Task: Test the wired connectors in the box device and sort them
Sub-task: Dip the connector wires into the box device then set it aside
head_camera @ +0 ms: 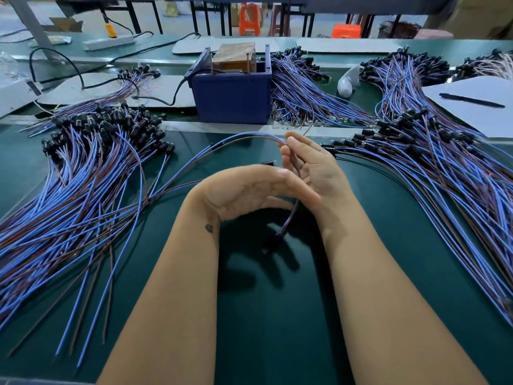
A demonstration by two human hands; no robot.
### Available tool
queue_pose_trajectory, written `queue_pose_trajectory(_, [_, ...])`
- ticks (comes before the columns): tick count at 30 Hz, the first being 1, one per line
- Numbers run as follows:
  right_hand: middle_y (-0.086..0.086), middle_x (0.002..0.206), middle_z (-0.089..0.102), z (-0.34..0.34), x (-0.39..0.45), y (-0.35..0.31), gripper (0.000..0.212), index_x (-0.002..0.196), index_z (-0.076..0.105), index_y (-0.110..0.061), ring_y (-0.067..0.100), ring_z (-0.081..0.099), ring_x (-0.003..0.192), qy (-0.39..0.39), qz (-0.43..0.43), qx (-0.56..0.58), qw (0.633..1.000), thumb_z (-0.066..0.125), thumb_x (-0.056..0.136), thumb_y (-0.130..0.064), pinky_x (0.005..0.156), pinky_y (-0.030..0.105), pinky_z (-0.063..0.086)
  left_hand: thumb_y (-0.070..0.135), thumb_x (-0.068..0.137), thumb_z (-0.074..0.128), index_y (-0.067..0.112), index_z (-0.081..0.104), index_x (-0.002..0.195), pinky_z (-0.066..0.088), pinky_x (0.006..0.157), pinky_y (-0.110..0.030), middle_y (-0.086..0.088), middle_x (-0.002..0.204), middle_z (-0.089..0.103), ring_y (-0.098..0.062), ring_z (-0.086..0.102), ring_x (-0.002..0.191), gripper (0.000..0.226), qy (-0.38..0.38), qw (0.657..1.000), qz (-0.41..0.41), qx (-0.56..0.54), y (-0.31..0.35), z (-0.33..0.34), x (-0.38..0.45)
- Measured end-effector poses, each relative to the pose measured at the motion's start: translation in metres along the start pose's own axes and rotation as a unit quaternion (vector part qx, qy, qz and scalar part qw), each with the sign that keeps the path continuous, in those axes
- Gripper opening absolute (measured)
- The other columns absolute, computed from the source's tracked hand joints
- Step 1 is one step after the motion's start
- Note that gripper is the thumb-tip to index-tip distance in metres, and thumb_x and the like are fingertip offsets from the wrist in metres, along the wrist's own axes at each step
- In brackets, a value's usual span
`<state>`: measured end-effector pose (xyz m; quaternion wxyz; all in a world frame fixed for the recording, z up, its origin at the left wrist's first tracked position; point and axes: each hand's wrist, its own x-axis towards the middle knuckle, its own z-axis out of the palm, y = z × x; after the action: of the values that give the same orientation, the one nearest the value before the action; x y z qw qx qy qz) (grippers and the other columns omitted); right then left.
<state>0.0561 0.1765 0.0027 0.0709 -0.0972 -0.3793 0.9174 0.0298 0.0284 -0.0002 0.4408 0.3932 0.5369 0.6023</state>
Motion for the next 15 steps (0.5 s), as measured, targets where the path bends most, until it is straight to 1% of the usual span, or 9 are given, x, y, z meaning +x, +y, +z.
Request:
queue_pose_trajectory(1, [0.007,0.068,0.069,-0.001,0.000,-0.001,0.010,0.092,0.064,-0.005,0.008,0.065,0.057,-0.005,0.002,0.011,1.000,0.058,0.092,0.002,0.057,0.016,0.055,0.033,0.091,0.044,0.021,0.078,0.092,0.044,0.105,-0.035,0.001,0.111,0.072,-0.014,0.060,0.116,0.036,0.059,0.998,0.012,0.002,0.001,-0.002,-0.002])
queue_pose_trajectory(3, [0.007,0.070,0.070,-0.003,-0.001,-0.003,0.011,0.093,0.064,-0.005,0.009,0.067,0.059,-0.025,0.007,0.035,0.999,0.056,0.093,0.002,0.059,0.016,0.056,0.027,0.091,0.049,0.021,0.076,0.071,0.051,0.090,-0.029,0.003,0.093,0.074,-0.011,0.068,0.098,0.033,0.237,0.971,0.012,-0.013,0.002,-0.007,-0.002])
queue_pose_trajectory(4, [0.007,0.071,0.070,-0.004,-0.001,-0.004,0.011,0.094,0.065,-0.004,0.009,0.068,0.061,-0.040,0.012,0.038,0.998,0.055,0.094,0.002,0.060,0.017,0.056,0.024,0.094,0.050,0.020,0.074,0.069,0.051,0.083,-0.027,0.003,0.086,0.074,-0.011,0.070,0.090,0.035,0.324,0.946,0.009,-0.023,0.001,-0.010,-0.002])
queue_pose_trajectory(6, [0.008,0.073,0.071,-0.004,-0.001,-0.003,0.011,0.094,0.065,-0.004,0.010,0.070,0.064,-0.068,0.021,0.010,0.997,0.055,0.093,0.002,0.061,0.017,0.056,0.022,0.098,0.050,0.018,0.074,0.082,0.054,0.078,-0.028,0.002,0.086,0.075,-0.011,0.071,0.083,0.029,0.431,0.901,0.019,-0.041,-0.001,-0.014,0.002])
queue_pose_trajectory(8, [0.008,0.070,0.071,-0.002,-0.002,0.002,0.009,0.095,0.064,-0.002,0.011,0.070,0.063,-0.083,0.022,-0.062,0.994,0.057,0.092,0.004,0.061,0.017,0.056,0.021,0.098,0.054,0.017,0.073,0.094,0.057,0.083,-0.034,0.000,0.089,0.075,-0.015,0.070,0.087,0.019,0.486,0.871,0.056,-0.044,-0.002,-0.013,0.006])
queue_pose_trajectory(9, [0.007,0.068,0.071,-0.001,-0.002,0.004,0.009,0.094,0.064,-0.001,0.012,0.070,0.061,-0.085,0.019,-0.110,0.990,0.058,0.091,0.005,0.060,0.018,0.056,0.019,0.097,0.057,0.018,0.072,0.094,0.055,0.086,-0.036,0.001,0.087,0.075,-0.016,0.069,0.087,0.015,0.509,0.856,0.079,-0.039,-0.002,-0.013,0.007])
queue_pose_trajectory(11, [0.006,0.067,0.070,0.002,-0.002,0.010,0.010,0.091,0.065,-0.002,0.013,0.069,0.058,-0.088,0.009,-0.210,0.974,0.059,0.090,0.006,0.059,0.020,0.057,0.012,0.095,0.060,0.019,0.070,0.094,0.055,0.083,-0.035,0.004,0.082,0.074,-0.013,0.068,0.080,0.012,0.537,0.836,0.110,-0.020,-0.001,-0.010,0.010])
queue_pose_trajectory(13, [0.007,0.067,0.069,0.004,-0.003,0.015,0.011,0.088,0.066,-0.003,0.014,0.067,0.055,-0.090,0.001,-0.287,0.954,0.059,0.091,0.005,0.056,0.022,0.056,0.007,0.095,0.059,0.020,0.070,0.097,0.056,0.077,-0.031,0.006,0.078,0.073,-0.010,0.066,0.072,0.017,0.540,0.833,0.117,0.010,-0.001,-0.008,0.012])
queue_pose_trajectory(15, [0.008,0.067,0.065,0.008,-0.004,0.019,0.010,0.087,0.065,-0.003,0.013,0.064,0.049,-0.088,-0.011,-0.336,0.938,0.058,0.093,0.002,0.051,0.021,0.053,0.004,0.095,0.059,0.020,0.070,0.096,0.054,0.065,-0.025,0.006,0.074,0.070,-0.009,0.061,0.065,0.019,0.532,0.838,0.116,0.024,-0.002,-0.005,0.015])
